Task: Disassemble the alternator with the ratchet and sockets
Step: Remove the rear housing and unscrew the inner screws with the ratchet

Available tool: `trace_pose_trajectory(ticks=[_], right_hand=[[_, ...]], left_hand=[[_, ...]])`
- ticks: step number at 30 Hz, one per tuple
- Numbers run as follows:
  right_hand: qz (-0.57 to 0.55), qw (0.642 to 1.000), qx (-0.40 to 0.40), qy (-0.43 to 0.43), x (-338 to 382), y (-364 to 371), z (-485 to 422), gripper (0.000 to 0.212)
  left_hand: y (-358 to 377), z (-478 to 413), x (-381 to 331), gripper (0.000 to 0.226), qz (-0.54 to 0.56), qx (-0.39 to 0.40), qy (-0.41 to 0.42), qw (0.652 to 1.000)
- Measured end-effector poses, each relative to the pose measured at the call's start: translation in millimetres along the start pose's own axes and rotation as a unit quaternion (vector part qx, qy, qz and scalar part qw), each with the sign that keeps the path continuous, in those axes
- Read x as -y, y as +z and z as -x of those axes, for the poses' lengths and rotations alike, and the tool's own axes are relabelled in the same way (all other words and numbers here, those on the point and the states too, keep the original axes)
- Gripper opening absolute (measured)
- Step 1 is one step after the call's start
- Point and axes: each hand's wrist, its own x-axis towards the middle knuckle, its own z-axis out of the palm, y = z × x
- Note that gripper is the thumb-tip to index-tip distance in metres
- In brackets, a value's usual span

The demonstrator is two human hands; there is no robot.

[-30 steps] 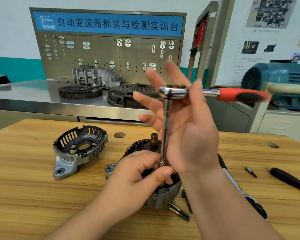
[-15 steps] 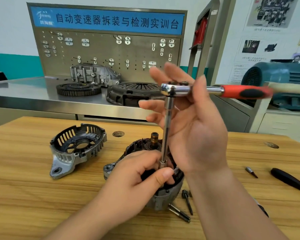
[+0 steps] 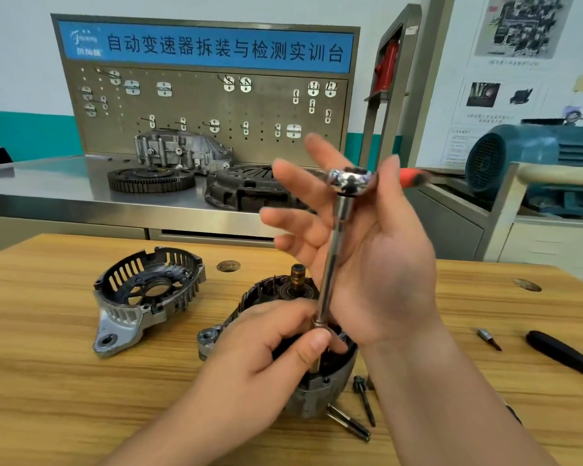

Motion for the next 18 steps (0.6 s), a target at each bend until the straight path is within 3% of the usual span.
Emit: trace_pose_trajectory(ticks=[3, 7, 11, 15, 18], right_hand=[[0.016, 1.0, -0.009, -0.003, -4.1, 1.9, -0.1, 0.056], [0.074, 0.991, -0.003, -0.109, -4.2, 7.2, -1.1, 0.025], [-0.006, 0.998, 0.005, -0.067, -2.4, 3.9, -2.2, 0.031], [-0.03, 0.999, -0.013, 0.014, -3.8, -2.2, -0.6, 0.056], [-0.026, 0.999, -0.008, -0.024, -4.5, 1.8, -1.2, 0.044]], left_hand=[[-0.3, 0.5, -0.3, 0.023, 0.021, 0.014, -0.013, 1.0], [-0.1, 1.2, -0.6, 0.011, 0.046, 0.004, -0.041, 0.998], [1.6, 0.9, -2.2, 0.023, 0.027, -0.014, -0.03, 0.999], [0.9, 0.2, -2.9, 0.027, 0.008, -0.003, 0.0, 1.0], [-0.6, 0.0, -2.6, 0.023, 0.031, 0.006, -0.011, 0.999]])
